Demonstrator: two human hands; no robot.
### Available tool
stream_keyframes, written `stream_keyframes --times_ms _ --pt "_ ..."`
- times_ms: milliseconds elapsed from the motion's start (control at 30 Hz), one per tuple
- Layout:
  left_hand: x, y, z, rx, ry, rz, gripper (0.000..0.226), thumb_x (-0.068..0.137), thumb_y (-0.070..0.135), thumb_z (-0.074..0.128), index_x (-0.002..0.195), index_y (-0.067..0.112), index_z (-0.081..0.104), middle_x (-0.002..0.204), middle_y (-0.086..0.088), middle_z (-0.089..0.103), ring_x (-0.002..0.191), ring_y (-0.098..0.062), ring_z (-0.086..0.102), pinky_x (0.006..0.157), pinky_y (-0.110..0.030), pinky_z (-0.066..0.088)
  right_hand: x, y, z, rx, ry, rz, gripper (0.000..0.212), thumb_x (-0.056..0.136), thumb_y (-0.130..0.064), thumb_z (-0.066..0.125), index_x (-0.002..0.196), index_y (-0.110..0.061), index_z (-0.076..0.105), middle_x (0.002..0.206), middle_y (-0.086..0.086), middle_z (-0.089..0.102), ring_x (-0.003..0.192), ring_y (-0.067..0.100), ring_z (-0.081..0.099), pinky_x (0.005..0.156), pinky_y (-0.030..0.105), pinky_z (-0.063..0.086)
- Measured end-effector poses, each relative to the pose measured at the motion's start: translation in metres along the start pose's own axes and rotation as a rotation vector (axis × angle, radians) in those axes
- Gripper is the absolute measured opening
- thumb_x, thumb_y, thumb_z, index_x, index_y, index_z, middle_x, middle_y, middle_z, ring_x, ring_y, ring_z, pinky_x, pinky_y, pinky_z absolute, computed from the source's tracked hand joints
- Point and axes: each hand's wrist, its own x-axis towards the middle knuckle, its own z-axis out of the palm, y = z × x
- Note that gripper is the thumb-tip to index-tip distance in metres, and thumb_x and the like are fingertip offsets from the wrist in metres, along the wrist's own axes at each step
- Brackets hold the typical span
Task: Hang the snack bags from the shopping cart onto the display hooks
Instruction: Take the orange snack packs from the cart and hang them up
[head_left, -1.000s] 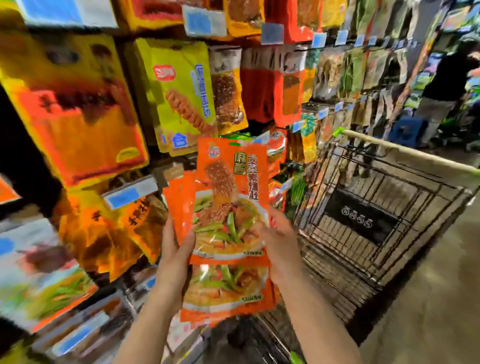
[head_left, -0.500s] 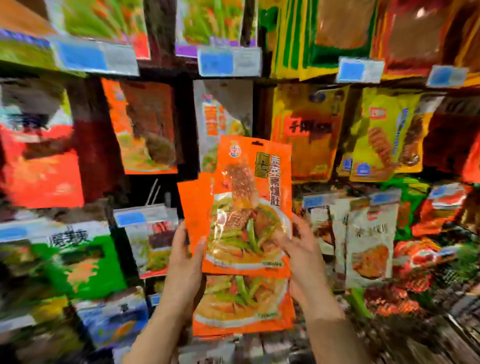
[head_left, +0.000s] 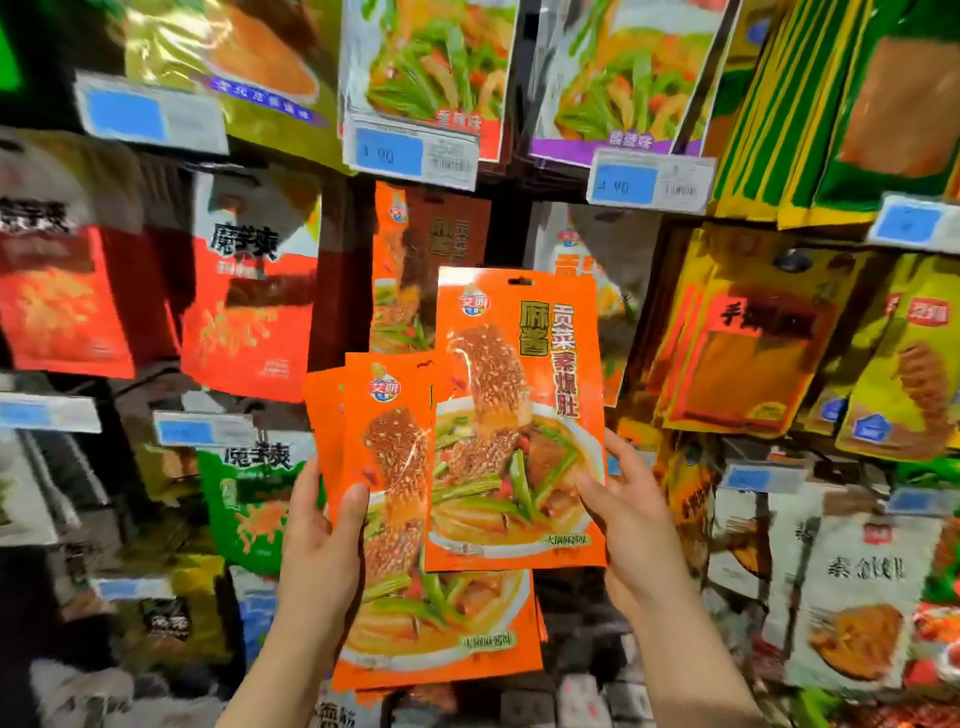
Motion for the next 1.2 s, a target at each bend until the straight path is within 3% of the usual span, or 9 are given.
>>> stream_keyframes --times_ms 133,233,300,433,700,833,1000,1200 --pt "0.010 0.008 -0.032 -0.002 0.162 0.048 0.032 0.081 0.047 0.058 0.109 0.063 0.053 0.123 0.002 0.062 0.114 -0.023 0.059 0.098 -0.050 0.046 0.030 -0.008 0.031 0.032 -0.138 -0.023 0.038 0.091 0.003 0.052 0.119 -0.023 0.056 0.088 0.005 0.076 0.075 0.020 0.072 0.067 0.038 0.060" --pt "0.013 0.007 -0.056 0.016 0.256 0.068 0.051 0.078 0.054 0.060 0.127 0.040 0.051 0.130 -0.004 0.059 0.118 -0.028 0.057 0.102 -0.055 0.043 0.051 -0.017 0.052 0.032 -0.193 -0.042 0.040 0.093 0.004 0.051 0.124 -0.020 0.054 0.086 0.006 0.075 0.073 0.020 0.072 0.067 0.039 0.060" --pt "0.013 0.009 -0.067 0.019 0.287 0.084 0.054 0.082 0.046 0.059 0.131 0.027 0.048 0.127 -0.005 0.061 0.114 -0.026 0.060 0.098 -0.051 0.046 0.063 -0.024 0.063 0.034 -0.212 -0.062 0.041 0.093 0.004 0.050 0.125 -0.021 0.052 0.082 0.002 0.075 0.071 0.016 0.072 0.064 0.034 0.060" --pt "0.013 0.009 -0.077 0.031 0.290 0.137 0.051 0.084 0.036 0.056 0.132 0.021 0.048 0.121 -0.003 0.063 0.106 -0.020 0.063 0.087 -0.039 0.049 0.076 -0.031 0.077 0.047 -0.233 -0.041 0.038 0.092 0.007 0.048 0.114 -0.023 0.056 0.072 0.000 0.074 0.062 0.014 0.070 0.053 0.029 0.057" --pt "0.018 0.005 -0.080 -0.019 0.295 0.151 0.048 0.085 0.032 0.056 0.131 0.021 0.049 0.122 -0.008 0.063 0.107 -0.027 0.064 0.086 -0.041 0.051 0.075 -0.034 0.076 -0.043 -0.188 0.013 0.035 0.092 0.006 0.050 0.116 -0.018 0.057 0.075 0.005 0.073 0.061 0.016 0.070 0.051 0.033 0.057" --pt "0.020 0.005 -0.080 -0.055 0.259 0.127 0.038 0.095 0.021 0.056 0.132 0.024 0.047 0.122 -0.009 0.063 0.108 -0.028 0.063 0.091 -0.051 0.051 0.075 -0.041 0.075 -0.110 -0.133 0.006 0.034 0.092 0.007 0.049 0.115 -0.018 0.055 0.080 0.006 0.069 0.056 0.014 0.069 0.044 0.030 0.054" --pt "0.018 0.010 -0.085 -0.027 0.282 0.153 0.033 0.098 0.013 0.049 0.120 0.037 0.048 0.120 -0.003 0.062 0.107 -0.022 0.063 0.086 -0.038 0.053 0.085 -0.046 0.090 -0.171 -0.098 0.048 0.034 0.094 0.003 0.050 0.118 -0.020 0.054 0.089 0.005 0.067 0.063 0.016 0.068 0.047 0.030 0.052" --pt "0.013 0.010 -0.105 0.067 0.359 0.156 0.036 0.099 0.012 0.048 0.134 0.022 0.046 0.125 -0.001 0.061 0.111 -0.021 0.061 0.097 -0.049 0.047 0.082 -0.037 0.092 -0.123 -0.130 0.074 0.036 0.094 0.002 0.051 0.124 -0.019 0.054 0.099 0.010 0.069 0.070 0.018 0.071 0.051 0.035 0.056"
